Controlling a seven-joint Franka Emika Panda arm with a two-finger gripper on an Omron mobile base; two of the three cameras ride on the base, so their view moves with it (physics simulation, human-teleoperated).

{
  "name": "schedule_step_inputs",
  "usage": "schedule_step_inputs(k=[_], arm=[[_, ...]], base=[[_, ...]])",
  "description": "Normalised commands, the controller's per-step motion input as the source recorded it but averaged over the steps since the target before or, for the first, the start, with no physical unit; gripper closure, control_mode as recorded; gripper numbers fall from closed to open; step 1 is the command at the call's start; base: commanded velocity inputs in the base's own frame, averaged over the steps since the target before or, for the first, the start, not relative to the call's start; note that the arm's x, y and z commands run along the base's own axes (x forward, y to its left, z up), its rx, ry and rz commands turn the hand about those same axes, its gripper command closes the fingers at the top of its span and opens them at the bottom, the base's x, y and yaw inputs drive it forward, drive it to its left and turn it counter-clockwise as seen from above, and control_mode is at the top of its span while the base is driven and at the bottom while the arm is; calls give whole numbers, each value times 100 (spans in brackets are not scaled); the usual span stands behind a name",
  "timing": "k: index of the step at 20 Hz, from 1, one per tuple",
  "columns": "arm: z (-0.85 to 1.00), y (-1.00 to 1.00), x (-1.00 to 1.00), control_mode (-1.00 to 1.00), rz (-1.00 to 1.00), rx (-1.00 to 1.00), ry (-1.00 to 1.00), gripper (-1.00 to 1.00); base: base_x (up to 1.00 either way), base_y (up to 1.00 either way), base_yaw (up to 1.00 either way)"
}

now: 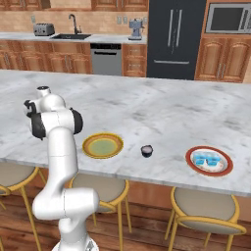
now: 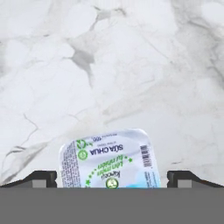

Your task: Place two yogurt containers on each plate.

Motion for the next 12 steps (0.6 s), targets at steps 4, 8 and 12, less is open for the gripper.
schedule_step_inputs(k=[4, 8, 12], arm=[[-21, 0, 13, -100, 0, 0, 0, -100], [-23, 0, 11, -100, 0, 0, 0, -100], [-9, 0, 6, -100, 0, 0, 0, -100]], base=[[0, 0, 0], [0, 0, 0], [0, 0, 0]])
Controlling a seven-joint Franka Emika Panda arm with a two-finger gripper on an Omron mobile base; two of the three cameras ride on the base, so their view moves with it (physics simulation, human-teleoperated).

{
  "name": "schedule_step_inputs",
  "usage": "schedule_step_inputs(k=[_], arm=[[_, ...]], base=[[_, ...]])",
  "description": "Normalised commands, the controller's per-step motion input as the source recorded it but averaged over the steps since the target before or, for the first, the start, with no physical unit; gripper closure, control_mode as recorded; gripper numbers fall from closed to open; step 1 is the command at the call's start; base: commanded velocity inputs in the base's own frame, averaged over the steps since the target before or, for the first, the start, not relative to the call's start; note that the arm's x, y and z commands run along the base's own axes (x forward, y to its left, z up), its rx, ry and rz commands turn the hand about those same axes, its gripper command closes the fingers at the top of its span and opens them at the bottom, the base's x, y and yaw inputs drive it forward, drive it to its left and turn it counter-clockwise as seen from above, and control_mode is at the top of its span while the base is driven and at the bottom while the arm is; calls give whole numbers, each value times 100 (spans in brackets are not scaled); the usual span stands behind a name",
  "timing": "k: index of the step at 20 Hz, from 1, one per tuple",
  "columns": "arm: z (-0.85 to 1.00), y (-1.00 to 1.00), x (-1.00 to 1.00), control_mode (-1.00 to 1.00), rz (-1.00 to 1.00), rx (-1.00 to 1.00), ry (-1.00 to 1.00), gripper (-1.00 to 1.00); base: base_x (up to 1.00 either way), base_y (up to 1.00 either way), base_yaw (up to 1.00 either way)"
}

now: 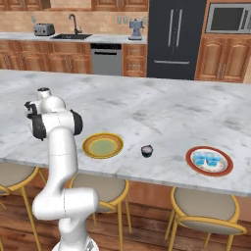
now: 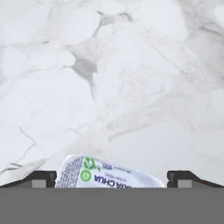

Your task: Place two yogurt containers on each plate.

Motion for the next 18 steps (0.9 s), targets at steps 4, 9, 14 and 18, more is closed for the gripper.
schedule_step_inputs(k=[4, 9, 14, 18], arm=[[0, 0, 0, -100, 0, 0, 0, -100], [0, 0, 0, -100, -8, 0, 0, -100], [0, 0, 0, -100, -15, 0, 0, -100], [0, 0, 0, -100, -16, 0, 0, -100]], base=[[0, 0, 0], [0, 0, 0], [0, 0, 0], [0, 0, 0]])
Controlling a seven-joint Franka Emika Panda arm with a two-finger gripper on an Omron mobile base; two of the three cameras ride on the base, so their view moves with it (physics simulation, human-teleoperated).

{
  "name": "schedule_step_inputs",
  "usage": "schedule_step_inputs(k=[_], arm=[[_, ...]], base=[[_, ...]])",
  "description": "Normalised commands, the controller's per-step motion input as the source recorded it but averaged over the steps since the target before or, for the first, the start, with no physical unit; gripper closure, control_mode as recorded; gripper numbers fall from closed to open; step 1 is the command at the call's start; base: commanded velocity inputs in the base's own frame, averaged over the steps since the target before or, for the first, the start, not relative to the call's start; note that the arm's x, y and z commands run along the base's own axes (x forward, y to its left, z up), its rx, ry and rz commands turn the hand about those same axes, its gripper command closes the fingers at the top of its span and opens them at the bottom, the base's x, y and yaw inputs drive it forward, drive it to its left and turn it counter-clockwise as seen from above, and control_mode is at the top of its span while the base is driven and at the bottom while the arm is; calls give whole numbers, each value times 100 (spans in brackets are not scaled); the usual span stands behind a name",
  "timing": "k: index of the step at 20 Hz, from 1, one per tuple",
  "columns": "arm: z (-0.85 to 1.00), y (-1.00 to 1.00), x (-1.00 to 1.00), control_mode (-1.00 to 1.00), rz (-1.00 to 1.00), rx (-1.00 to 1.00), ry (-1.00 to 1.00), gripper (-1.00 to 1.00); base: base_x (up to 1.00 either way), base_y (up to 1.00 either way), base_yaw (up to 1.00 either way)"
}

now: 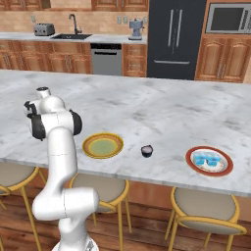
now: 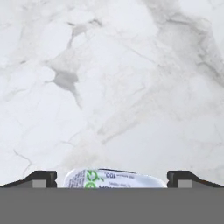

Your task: Place two yogurt containers on each plate.

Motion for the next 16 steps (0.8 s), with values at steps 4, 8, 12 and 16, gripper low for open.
schedule_step_inputs(k=[4, 8, 12, 16], arm=[[0, 0, -1, -100, -13, 0, 0, -100], [-8, 0, -1, -100, -5, 0, 0, -100], [-14, 0, -3, -100, 0, 0, 0, -100], [-13, -5, 0, -100, 0, 0, 0, -100]], base=[[0, 0, 0], [0, 0, 0], [0, 0, 0], [0, 0, 0]])
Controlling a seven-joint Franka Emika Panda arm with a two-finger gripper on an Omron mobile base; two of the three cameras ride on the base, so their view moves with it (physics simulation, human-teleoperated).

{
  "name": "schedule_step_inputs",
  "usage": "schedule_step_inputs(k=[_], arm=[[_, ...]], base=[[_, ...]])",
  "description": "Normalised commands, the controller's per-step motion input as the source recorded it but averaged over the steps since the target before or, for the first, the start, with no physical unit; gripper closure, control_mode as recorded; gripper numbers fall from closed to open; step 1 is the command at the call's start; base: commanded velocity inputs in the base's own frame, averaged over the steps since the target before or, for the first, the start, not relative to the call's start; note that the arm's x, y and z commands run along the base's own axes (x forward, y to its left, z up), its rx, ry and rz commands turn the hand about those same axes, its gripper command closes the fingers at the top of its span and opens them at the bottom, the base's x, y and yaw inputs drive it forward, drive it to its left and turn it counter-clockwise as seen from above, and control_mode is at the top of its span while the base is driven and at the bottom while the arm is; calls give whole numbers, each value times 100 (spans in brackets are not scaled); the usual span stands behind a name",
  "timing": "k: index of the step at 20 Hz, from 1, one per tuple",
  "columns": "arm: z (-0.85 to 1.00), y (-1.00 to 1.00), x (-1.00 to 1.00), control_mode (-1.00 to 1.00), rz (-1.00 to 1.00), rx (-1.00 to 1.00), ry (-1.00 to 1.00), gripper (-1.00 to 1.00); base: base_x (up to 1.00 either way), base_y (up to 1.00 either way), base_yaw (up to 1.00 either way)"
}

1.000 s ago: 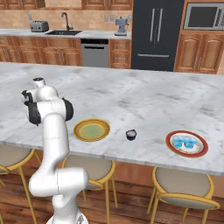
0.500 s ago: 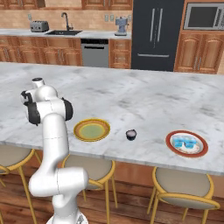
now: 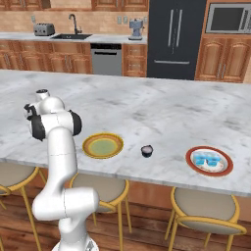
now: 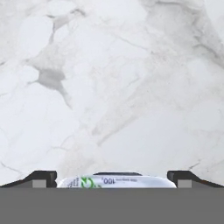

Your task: Place two yogurt containers on each plate.

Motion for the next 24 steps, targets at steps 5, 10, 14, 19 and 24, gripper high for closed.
schedule_step_inputs(k=[5, 10, 14, 19, 24], arm=[[-12, 0, 0, -100, 0, 0, 0, 100], [-2, 0, 0, -100, 0, 0, 1, 100], [0, -1, 0, -100, 0, 0, 0, 100], [8, -59, -23, -100, 0, 0, 0, 100], [15, -95, -42, -100, 0, 0, 0, 100]], base=[[0, 0, 0], [0, 0, 0], [0, 0, 0], [0, 0, 0], [0, 0, 0]])
